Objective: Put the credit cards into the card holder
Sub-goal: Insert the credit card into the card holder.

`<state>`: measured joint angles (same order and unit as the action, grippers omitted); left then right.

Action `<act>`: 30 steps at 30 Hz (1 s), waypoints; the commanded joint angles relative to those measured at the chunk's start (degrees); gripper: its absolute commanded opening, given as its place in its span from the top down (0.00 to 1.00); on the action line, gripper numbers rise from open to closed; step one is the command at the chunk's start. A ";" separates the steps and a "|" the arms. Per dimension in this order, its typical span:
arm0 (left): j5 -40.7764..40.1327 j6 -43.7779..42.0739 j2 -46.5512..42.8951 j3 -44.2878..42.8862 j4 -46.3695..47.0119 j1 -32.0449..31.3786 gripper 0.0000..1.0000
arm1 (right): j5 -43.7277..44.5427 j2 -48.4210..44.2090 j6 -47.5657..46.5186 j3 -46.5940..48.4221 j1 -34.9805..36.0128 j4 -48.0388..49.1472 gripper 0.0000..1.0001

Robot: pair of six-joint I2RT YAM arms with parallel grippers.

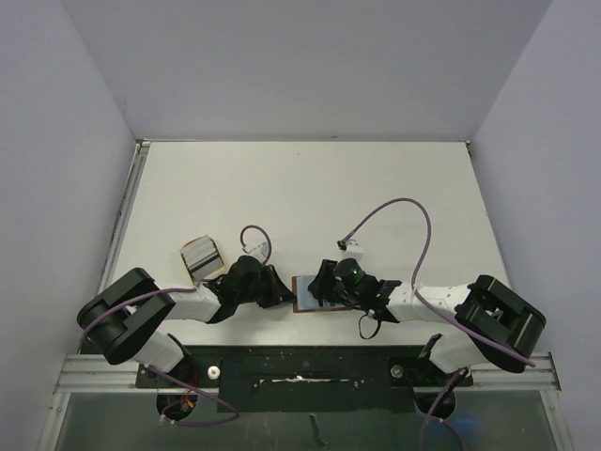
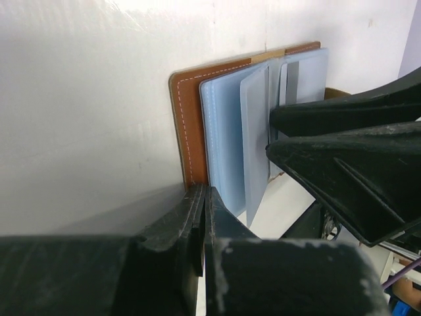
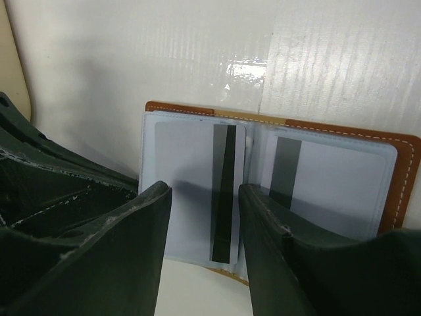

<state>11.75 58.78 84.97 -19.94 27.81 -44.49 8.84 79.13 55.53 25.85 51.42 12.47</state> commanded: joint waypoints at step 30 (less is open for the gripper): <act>-0.14 -0.78 -3.01 0.97 0.40 4.85 1.00 | -9.84 6.70 -2.32 4.39 -5.36 11.26 0.66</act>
<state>11.11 57.30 82.70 -19.20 25.26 -39.27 0.36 85.71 53.34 28.29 46.11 20.14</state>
